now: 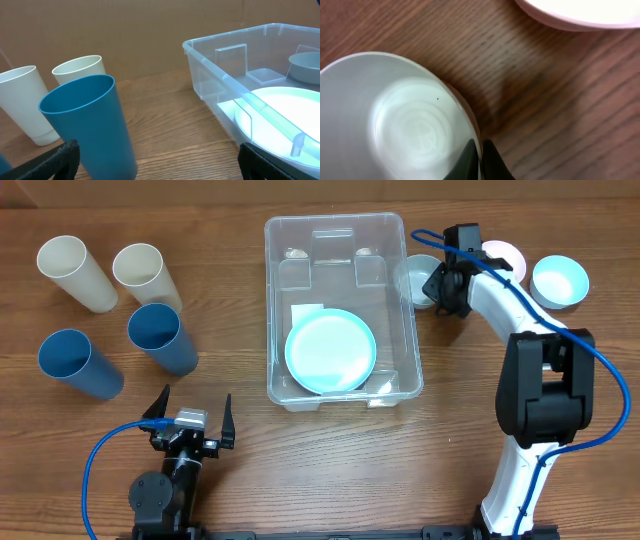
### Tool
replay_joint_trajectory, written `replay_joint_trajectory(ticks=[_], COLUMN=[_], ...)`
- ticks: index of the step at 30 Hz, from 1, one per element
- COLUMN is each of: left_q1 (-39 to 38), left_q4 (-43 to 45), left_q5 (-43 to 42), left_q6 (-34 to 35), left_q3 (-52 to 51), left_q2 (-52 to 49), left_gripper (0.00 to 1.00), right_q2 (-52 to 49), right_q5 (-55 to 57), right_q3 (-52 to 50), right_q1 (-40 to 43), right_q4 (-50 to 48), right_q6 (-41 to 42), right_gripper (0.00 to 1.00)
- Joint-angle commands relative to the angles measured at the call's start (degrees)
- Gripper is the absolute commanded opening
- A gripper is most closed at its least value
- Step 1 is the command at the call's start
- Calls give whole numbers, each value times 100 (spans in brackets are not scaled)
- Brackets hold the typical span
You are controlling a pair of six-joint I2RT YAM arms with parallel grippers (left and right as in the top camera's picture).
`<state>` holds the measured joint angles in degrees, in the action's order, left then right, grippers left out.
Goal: Pack container
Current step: 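Release the plate and grasp the grey bowl with the right gripper, then carry the grey bowl into the bin and set it down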
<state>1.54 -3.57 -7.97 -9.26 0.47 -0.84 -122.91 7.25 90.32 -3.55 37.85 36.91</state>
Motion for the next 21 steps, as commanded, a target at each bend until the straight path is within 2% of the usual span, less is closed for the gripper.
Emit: replay_joint_trajectory(ticks=[1,7,12,16,21], left_q1=[26,26,26,26,26], left_q4=[-4,-4,-4,-4,-4], left_q5=[-46,-46,-46,-46,-46], left_q6=[-105,-105,-105,-105,-105], left_q3=[-20,-20,-20,-20,-20], left_q2=[57,57,57,57,57], left_gripper=[100,100,100,100,100], right_q2=[599,1633,2343,2553,2435], right_q5=[116,-66,-861,-1541,-1169], right_q3=[446,887,890,890,868], right_q1=[225,568,494,24,-872], right_q4=[275,713,688,597,538], right_q6=[-319,-452,-549,-739,-1001], right_gripper=[4,4,4,4,4])
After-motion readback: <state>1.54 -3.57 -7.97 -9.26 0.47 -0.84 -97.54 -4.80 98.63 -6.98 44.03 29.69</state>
